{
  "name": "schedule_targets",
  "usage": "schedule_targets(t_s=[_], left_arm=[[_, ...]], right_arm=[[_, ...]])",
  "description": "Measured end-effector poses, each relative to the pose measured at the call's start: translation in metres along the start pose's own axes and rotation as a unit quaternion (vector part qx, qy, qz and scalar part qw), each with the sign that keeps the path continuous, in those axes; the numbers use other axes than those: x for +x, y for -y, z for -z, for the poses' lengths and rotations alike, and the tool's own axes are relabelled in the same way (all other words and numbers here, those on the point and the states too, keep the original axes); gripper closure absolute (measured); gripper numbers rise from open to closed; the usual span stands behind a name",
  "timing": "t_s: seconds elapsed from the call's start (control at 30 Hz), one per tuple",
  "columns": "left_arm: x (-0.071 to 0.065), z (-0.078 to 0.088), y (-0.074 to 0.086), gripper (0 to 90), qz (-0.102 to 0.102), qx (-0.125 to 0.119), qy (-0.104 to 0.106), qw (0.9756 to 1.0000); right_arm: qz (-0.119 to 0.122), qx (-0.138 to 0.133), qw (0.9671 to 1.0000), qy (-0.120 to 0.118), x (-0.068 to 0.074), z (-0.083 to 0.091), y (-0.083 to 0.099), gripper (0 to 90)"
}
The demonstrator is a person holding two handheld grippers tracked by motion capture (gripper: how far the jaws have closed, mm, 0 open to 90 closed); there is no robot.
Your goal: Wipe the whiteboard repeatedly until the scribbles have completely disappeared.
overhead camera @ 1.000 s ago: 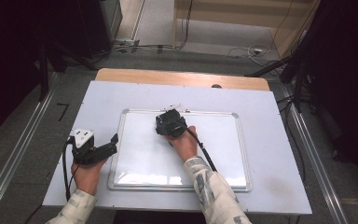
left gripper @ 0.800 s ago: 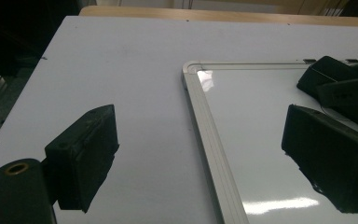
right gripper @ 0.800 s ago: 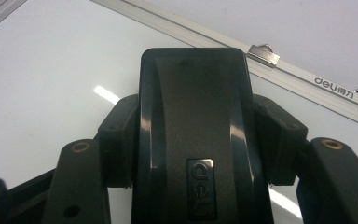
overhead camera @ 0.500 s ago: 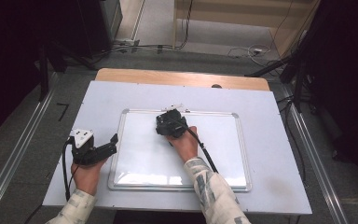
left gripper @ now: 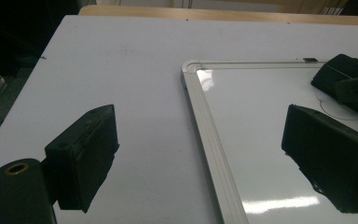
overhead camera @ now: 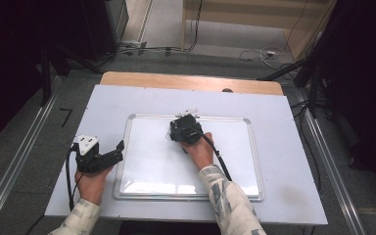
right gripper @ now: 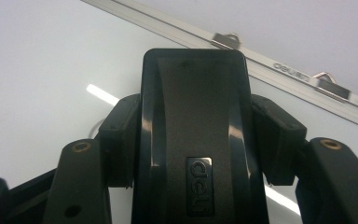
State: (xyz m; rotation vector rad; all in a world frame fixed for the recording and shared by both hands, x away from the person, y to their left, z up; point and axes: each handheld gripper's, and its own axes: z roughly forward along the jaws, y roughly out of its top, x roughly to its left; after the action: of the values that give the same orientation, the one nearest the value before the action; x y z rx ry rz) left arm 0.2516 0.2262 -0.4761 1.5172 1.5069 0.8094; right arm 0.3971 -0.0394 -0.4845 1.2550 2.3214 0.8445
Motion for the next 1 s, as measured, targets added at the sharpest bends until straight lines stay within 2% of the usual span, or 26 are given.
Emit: schedule_targets(t_s=[0.27, 0.57, 0.73, 1.0], left_arm=[[-0.001, 0.0, 0.0, 11.2, -0.001, 0.0, -0.001, 1.0], [-0.001, -0.001, 0.0, 11.2, -0.003, 0.001, -0.001, 1.0], [-0.002, -0.001, 0.0, 11.2, -0.003, 0.001, -0.002, 1.0], [-0.001, 0.0, 0.0, 11.2, -0.002, 0.002, -0.002, 1.0]], right_arm=[[-0.025, 0.004, 0.9994, 0.022, -0.039, 0.01, 0.012, 39.2], [-0.054, 0.007, 0.9974, 0.048, -0.077, 0.021, 0.026, 39.0], [-0.063, 0.01, 0.9964, 0.057, -0.088, 0.025, 0.029, 38.9], [-0.065, 0.008, 0.9961, 0.059, -0.092, 0.027, 0.032, 38.8]])
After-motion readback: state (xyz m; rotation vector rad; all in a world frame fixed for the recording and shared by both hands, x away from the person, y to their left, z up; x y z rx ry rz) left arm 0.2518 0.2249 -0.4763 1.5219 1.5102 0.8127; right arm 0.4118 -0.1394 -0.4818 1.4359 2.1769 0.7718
